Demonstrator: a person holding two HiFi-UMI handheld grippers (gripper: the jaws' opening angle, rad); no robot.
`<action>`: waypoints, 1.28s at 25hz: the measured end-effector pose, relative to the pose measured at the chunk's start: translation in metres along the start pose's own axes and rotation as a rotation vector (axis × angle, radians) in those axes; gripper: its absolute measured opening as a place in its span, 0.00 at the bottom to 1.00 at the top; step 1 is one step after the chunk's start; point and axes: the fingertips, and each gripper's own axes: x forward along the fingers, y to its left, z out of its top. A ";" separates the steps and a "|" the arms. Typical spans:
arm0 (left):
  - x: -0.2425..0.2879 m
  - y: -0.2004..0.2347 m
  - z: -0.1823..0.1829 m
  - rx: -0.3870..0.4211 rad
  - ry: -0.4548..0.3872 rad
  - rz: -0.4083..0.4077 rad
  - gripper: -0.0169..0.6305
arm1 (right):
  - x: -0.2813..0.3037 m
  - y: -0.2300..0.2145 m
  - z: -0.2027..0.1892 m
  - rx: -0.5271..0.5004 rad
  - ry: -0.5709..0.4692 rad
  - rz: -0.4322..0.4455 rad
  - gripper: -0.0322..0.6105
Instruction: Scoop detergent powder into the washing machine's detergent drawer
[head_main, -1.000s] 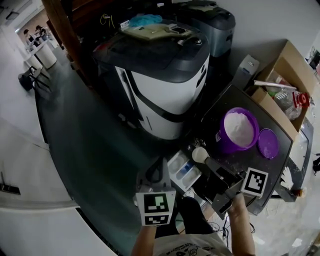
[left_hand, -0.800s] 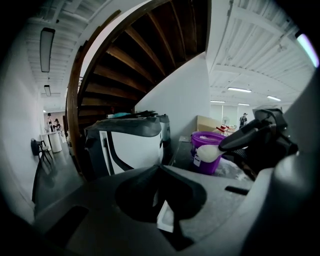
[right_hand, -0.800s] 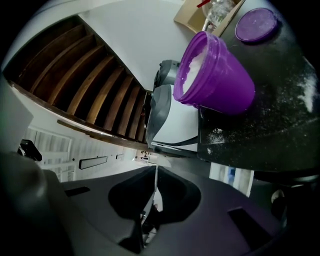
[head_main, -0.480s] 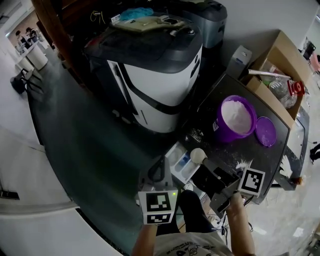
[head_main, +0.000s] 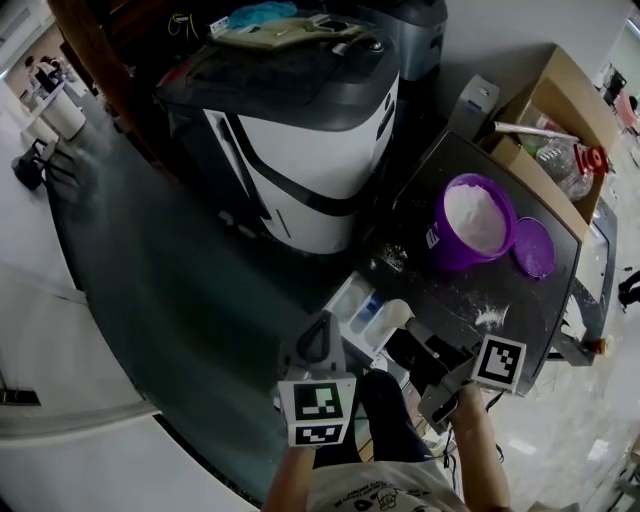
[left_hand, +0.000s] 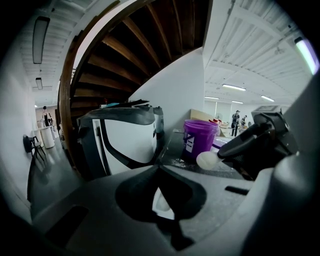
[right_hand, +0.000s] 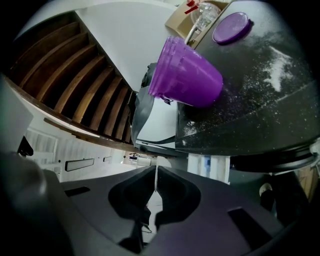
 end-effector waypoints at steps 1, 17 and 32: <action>0.001 -0.001 -0.002 0.001 0.004 -0.005 0.03 | 0.001 -0.003 -0.001 0.002 0.000 -0.007 0.08; 0.015 -0.011 -0.040 -0.006 0.067 -0.054 0.03 | 0.012 -0.054 -0.025 -0.032 0.026 -0.176 0.08; 0.021 -0.009 -0.061 -0.025 0.108 -0.058 0.03 | 0.027 -0.086 -0.033 -0.221 0.064 -0.306 0.08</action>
